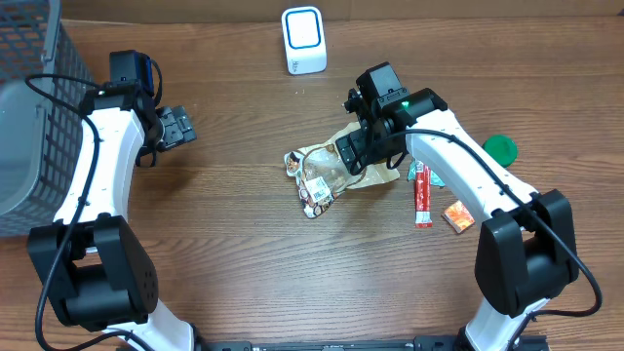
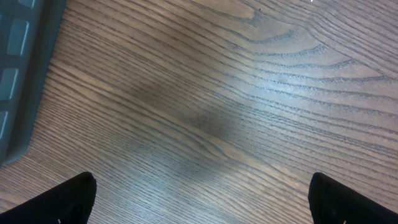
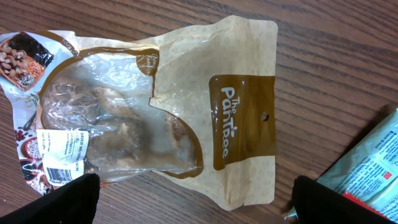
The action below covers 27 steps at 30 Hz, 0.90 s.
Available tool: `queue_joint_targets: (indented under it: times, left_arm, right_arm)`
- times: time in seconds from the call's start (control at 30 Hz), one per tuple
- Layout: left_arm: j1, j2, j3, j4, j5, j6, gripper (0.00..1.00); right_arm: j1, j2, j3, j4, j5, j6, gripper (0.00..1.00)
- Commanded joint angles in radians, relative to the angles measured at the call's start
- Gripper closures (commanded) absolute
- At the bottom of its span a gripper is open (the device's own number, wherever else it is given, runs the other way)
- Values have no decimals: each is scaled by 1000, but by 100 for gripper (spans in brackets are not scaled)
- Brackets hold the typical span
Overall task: Scan the item barcode
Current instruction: 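Carry the Pantree bag back and lower it onto mid-table, then open the right gripper and raise it away from the bag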
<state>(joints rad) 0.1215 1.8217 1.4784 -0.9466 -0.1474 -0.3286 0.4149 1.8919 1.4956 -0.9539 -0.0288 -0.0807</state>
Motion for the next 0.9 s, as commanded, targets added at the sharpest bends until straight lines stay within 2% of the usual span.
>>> queue_joint_targets:
  times: [0.0,0.3,0.87]
  left_arm:
    - [3,2,-1,2,-10,22,0]
    - [3,2,-1,2,-10,22,0]
    - [3,2,-1,2,-9,23,0]
  right_arm:
    - [-2,-5,-4,7,-7,6,0]
    - [18,-10,-4,6,-8,6,0]
    - [82,-167,64,5,-8,6,0]
